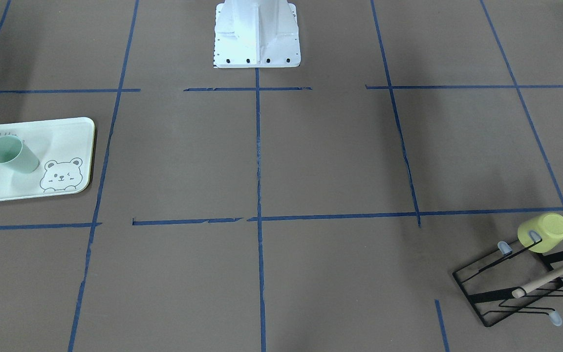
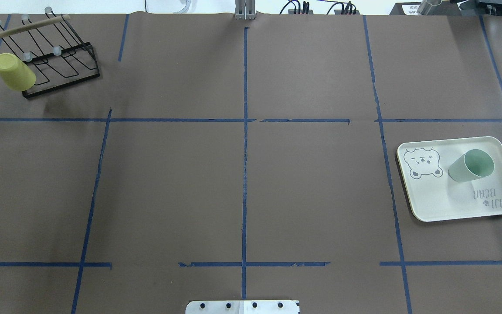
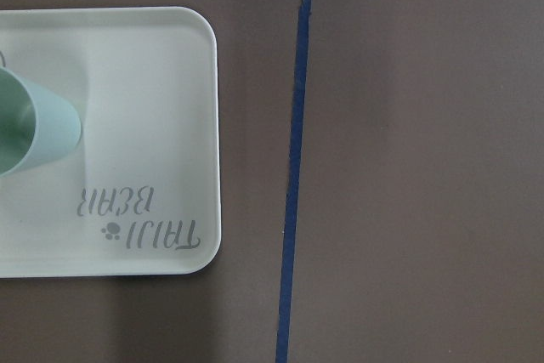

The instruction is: Left arm grabs green cup and hands to right arm on tray

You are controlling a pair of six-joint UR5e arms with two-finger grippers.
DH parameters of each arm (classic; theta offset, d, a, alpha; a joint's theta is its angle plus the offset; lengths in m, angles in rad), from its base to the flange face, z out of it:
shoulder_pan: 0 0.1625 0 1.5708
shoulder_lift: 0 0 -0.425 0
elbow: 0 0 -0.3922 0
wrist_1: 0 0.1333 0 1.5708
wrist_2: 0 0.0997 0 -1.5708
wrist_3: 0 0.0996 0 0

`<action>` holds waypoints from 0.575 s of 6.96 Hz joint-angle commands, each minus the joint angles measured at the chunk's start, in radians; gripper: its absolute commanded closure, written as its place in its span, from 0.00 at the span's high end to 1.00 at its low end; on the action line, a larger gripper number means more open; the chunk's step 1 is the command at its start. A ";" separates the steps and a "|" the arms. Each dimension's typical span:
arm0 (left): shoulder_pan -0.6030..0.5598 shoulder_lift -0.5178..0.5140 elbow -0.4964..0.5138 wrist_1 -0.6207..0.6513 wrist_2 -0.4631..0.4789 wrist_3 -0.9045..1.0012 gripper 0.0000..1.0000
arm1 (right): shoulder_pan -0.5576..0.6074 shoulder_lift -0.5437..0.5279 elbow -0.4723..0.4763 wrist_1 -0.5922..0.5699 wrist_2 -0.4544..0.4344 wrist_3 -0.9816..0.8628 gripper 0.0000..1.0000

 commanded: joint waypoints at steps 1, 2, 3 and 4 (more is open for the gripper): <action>0.000 0.019 0.002 -0.001 0.009 -0.001 1.00 | 0.000 0.000 -0.001 0.000 0.004 0.002 1.00; 0.000 0.027 0.000 -0.001 0.010 0.001 1.00 | 0.000 0.002 -0.001 0.000 0.004 0.003 1.00; 0.000 0.026 -0.001 -0.001 0.009 0.001 1.00 | 0.000 0.000 -0.001 0.000 0.004 0.003 1.00; 0.001 0.026 -0.004 -0.002 0.009 0.001 1.00 | 0.000 0.000 -0.001 0.000 0.004 0.005 1.00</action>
